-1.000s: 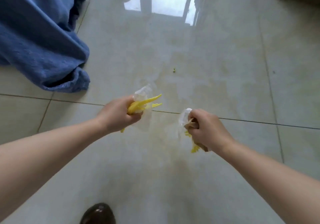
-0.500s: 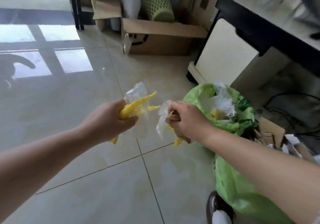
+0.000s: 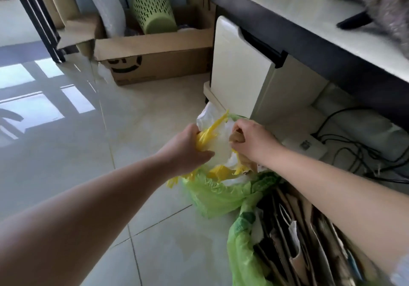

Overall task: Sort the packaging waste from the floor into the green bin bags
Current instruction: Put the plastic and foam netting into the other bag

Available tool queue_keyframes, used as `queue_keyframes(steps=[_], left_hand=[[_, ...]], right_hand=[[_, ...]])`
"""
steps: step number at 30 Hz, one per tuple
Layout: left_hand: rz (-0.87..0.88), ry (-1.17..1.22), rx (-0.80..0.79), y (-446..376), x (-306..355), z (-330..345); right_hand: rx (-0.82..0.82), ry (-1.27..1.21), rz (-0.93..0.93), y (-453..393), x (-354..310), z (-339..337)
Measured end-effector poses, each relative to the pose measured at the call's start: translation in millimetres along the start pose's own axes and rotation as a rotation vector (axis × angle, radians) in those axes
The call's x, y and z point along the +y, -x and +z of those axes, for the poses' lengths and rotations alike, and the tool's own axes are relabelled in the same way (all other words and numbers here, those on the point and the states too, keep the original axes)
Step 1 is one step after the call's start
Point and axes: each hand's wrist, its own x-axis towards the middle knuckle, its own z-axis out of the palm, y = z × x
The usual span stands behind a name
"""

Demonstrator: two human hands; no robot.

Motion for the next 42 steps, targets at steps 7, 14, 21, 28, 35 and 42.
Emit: queue_keyframes(steps=[7,14,21,28,35,42], left_hand=[[-0.201,-0.117,-0.205,-75.3,15.6,64.8],[-0.183,-0.359,-0.437,-120.1,-9.7,103.4],[-0.086,-0.589,-0.678,-146.3,-17.8,124.8],[-0.057,-0.58,-0.779,-152.9,-20.9,137.5],[-0.012,-0.497,-0.873,-141.6,-4.0,99.3],[0.104,-0.599,-0.69,-107.9,26.7,47.8]], right_hand=[[-0.17,0.098,0.059,-31.4,40.0,20.1],[-0.401,0.139,0.147,-58.6,59.8,54.6],[-0.688,0.361,0.17,-91.4,78.5,82.0],[-0.827,0.426,0.194,-105.8,79.9,115.9],[-0.899,0.469,0.115,-102.6,71.9,98.9],[-0.741,0.383,0.098,-70.4,48.7,35.8]])
